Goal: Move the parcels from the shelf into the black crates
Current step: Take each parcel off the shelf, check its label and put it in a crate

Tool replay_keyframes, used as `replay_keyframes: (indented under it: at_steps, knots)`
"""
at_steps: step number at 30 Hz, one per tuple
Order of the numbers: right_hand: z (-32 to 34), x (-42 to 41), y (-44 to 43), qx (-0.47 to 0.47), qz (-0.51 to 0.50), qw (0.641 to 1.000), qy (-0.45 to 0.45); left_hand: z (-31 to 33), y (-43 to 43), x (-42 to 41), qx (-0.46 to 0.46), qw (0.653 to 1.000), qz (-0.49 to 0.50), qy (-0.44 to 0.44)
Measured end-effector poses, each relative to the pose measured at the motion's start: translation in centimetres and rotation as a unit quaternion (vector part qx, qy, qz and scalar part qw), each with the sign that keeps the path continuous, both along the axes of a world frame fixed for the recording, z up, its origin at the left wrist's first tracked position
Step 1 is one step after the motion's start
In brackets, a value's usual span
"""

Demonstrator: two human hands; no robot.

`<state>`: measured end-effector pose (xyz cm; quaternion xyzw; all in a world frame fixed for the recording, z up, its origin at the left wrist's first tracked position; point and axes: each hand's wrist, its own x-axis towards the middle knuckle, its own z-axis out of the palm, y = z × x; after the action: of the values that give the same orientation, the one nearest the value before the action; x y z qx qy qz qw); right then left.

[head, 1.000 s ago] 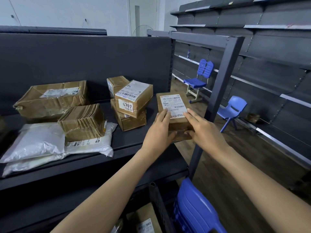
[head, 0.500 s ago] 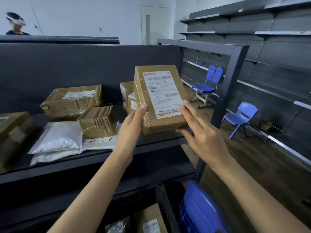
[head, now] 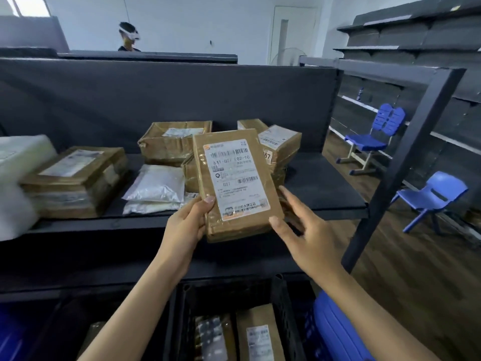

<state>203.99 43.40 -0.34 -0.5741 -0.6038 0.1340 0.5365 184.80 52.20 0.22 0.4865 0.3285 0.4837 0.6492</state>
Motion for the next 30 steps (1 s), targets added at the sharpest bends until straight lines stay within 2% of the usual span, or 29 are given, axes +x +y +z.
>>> replay_keyframes:
  at_steps: [2, 6, 12, 23, 25, 30]
  knots:
    - [0.0, -0.7, 0.3, -0.077, 0.032, 0.992, 0.100, -0.6, -0.5, -1.3, 0.007, 1.000, 0.003, 0.012]
    - [-0.3, -1.8, 1.4, -0.154, 0.101, 0.971, 0.153, -1.7, -2.0, -3.4, 0.034, 0.997, -0.014, 0.074]
    - [-2.4, -4.8, 0.9, -0.175, 0.130, 0.961, 0.170, -3.1, -4.1, -5.9, 0.026, 0.996, 0.025, 0.088]
    - [-5.4, -11.5, 0.4, -0.168, 0.134, 0.960, 0.177, -4.8, -6.7, -11.0, 0.062, 0.960, 0.170, 0.213]
    - [-5.8, -13.0, 0.5, -0.170, 0.135, 0.962, 0.167, -4.9, -6.7, -12.3, 0.068, 0.949, 0.192, 0.242]
    - [-6.7, -17.5, 1.0, -0.178, 0.122, 0.969, 0.117, -6.0, -6.6, -16.1, 0.060, 0.945, 0.190, 0.260]
